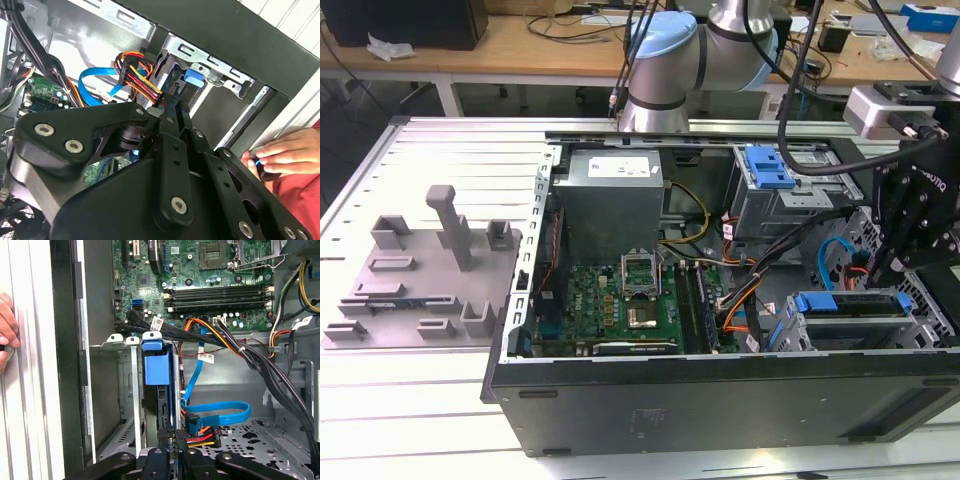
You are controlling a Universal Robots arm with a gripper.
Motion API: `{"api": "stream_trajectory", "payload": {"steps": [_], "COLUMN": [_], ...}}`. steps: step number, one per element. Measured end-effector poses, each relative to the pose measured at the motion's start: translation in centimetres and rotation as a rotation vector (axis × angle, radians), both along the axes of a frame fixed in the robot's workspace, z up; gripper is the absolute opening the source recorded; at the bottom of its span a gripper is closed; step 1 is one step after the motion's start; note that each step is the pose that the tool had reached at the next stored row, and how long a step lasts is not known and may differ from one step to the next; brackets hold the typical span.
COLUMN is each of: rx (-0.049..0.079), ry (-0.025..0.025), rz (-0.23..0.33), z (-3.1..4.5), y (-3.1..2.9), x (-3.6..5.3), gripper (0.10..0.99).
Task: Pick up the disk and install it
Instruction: 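Insert the first disk wire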
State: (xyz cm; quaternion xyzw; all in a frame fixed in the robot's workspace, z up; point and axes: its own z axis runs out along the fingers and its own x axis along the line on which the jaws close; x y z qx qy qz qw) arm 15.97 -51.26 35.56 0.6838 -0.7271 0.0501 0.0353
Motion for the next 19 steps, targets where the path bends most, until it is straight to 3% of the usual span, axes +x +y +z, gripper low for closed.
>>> {"api": "stream_trajectory", "payload": {"steps": [19], "rx": [0.000], "ry": [0.0000], "rz": [-0.032], "z": [-0.06], "y": [-0.31], "x": [0.04], "gripper": [0.165]}}
